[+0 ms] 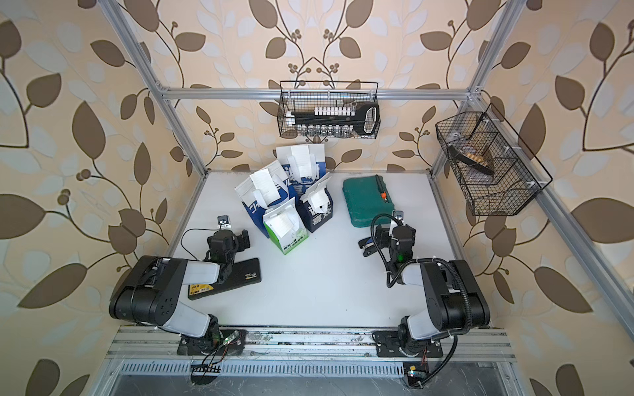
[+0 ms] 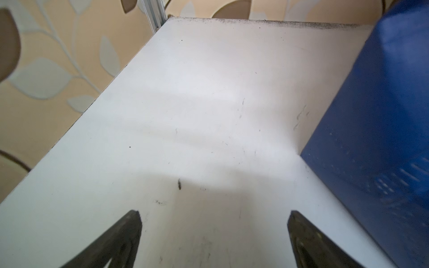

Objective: Staple the receipts to the bags
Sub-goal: Reset both arms

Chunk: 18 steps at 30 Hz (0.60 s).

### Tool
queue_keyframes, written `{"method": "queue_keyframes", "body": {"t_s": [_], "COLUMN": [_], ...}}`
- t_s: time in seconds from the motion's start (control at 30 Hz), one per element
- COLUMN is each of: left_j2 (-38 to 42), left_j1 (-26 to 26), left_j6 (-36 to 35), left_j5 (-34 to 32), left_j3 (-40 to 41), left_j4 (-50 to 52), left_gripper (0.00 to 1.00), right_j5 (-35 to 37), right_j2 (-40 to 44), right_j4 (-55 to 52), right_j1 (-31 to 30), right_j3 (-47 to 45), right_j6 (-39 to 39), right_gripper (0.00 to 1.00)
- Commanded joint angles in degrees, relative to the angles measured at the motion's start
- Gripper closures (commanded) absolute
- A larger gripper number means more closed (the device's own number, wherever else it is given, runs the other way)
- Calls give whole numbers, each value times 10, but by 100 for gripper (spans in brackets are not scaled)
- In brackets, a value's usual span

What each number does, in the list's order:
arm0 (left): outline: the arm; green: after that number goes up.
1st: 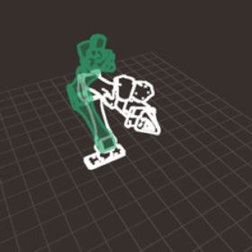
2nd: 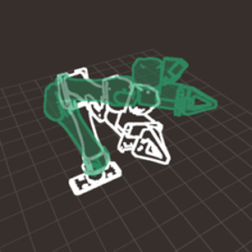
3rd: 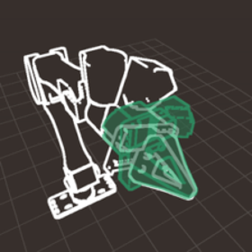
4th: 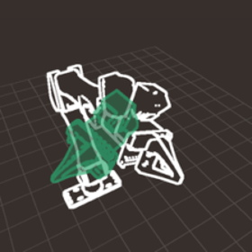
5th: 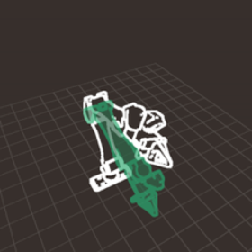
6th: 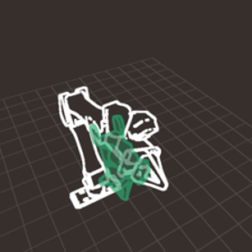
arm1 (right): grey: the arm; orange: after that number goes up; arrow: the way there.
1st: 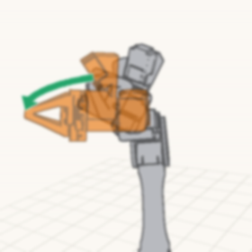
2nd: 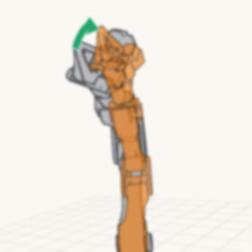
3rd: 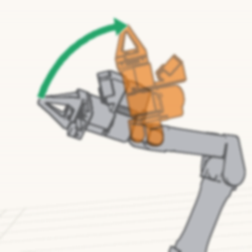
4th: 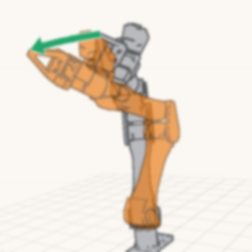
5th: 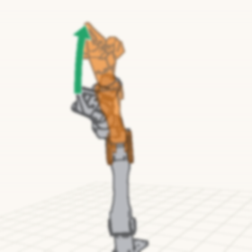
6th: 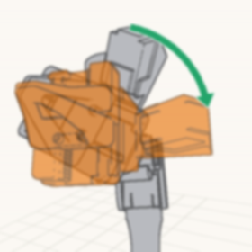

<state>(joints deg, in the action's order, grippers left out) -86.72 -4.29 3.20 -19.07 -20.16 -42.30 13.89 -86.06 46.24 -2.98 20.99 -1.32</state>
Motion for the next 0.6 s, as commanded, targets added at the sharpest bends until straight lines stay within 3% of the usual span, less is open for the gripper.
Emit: {"method": "queue_keyframes", "body": {"t_s": [0.0, 0.57], "left_j2": [13, 8], "left_j1": [1, -1], "left_j6": [0, -2], "left_j5": [11, 9], "left_j3": [-7, -9], "left_j4": [-22, -26], "left_gripper": [1, 1], "right_j5": [-5, -4], "right_j2": [-3, -4], "right_j4": [12, 14], "right_j1": [-1, -1], "right_j3": [0, 0], "right_j6": [-7, -6], "right_gripper": [0, 0]}}
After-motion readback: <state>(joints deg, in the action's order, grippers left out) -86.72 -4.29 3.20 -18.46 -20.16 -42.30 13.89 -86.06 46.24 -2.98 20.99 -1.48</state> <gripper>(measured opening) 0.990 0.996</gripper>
